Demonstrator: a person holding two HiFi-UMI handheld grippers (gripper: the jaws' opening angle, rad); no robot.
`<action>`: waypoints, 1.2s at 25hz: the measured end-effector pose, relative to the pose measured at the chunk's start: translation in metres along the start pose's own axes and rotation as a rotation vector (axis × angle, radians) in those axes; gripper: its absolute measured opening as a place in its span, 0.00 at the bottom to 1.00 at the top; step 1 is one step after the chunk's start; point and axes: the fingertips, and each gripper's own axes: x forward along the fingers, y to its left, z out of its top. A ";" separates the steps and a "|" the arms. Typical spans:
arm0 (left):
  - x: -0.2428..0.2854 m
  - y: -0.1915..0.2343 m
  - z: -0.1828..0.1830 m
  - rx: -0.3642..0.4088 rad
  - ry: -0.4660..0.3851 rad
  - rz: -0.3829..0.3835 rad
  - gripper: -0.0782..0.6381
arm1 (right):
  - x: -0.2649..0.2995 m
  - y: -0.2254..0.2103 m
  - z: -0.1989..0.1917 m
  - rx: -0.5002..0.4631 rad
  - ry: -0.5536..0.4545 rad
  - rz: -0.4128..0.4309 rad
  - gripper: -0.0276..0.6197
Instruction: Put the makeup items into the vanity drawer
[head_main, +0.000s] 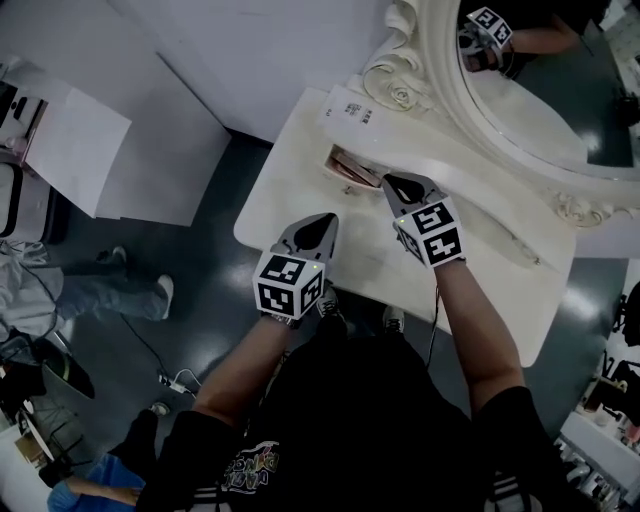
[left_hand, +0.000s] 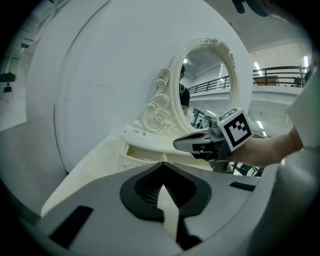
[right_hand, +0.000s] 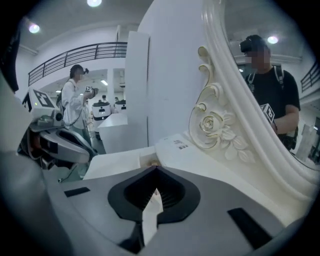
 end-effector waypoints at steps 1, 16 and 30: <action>-0.001 -0.005 0.001 0.004 -0.004 0.000 0.11 | -0.008 0.000 0.002 0.024 -0.020 -0.001 0.09; -0.010 -0.113 0.013 0.073 -0.061 -0.027 0.11 | -0.163 -0.002 -0.011 0.228 -0.231 -0.028 0.09; -0.013 -0.215 -0.006 0.072 -0.092 0.003 0.11 | -0.262 0.005 -0.048 0.219 -0.300 0.047 0.09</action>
